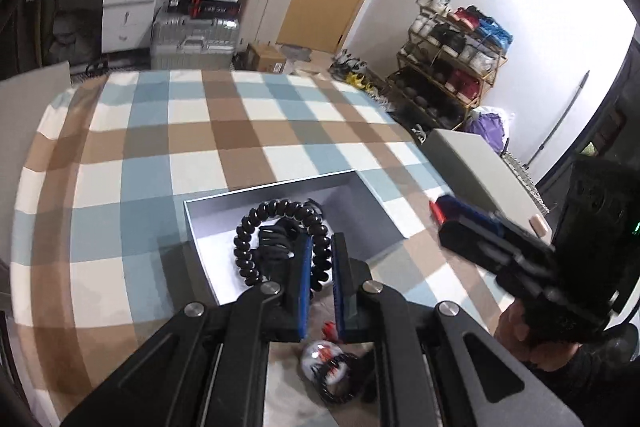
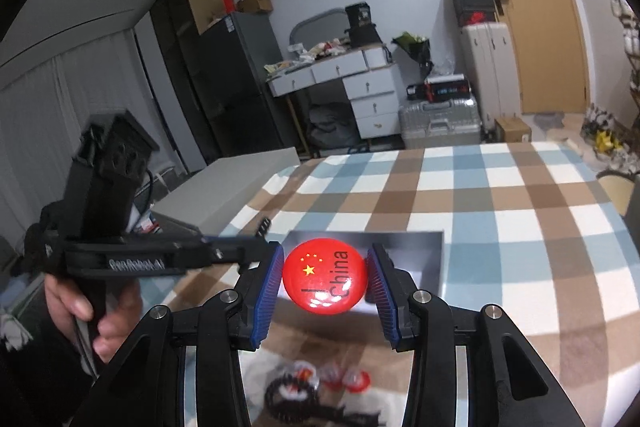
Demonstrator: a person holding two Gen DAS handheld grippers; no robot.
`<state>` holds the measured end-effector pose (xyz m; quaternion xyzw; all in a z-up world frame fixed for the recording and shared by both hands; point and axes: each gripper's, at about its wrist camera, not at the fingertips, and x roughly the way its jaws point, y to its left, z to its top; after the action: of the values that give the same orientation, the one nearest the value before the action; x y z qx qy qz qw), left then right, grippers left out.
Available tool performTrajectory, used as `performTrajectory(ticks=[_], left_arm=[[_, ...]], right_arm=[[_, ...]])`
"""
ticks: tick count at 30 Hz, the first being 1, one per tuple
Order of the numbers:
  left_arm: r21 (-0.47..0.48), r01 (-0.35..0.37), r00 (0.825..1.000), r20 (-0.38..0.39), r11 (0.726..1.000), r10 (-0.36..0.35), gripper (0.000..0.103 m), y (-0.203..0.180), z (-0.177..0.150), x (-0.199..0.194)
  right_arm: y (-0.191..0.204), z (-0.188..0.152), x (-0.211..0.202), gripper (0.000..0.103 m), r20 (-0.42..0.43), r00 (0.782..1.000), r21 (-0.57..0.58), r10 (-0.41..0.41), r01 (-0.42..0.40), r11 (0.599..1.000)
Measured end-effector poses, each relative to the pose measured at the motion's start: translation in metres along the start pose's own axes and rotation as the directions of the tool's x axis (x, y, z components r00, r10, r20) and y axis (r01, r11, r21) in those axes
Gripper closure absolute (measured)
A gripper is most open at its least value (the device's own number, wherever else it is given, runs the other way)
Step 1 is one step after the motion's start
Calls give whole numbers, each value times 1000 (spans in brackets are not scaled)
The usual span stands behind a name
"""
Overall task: Organize jewelry
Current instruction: 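Carry the badge and bracelet over the grey box with both grippers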
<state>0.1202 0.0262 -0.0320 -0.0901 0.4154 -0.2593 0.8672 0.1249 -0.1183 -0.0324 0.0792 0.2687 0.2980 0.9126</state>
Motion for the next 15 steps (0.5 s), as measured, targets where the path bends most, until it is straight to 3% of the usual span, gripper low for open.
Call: performTrajectory(ticks=[6,15], left_arm=[[-45,53,997,-47,998,-55,98,16,-2,20],[-53,47,997,-60,998,-50,98,23,-5,26]], right_arm=[[-16,13,51,61,-117,992,82,44,-34,996],[-14,11,90,61,-215,975,88,49,-30,996]])
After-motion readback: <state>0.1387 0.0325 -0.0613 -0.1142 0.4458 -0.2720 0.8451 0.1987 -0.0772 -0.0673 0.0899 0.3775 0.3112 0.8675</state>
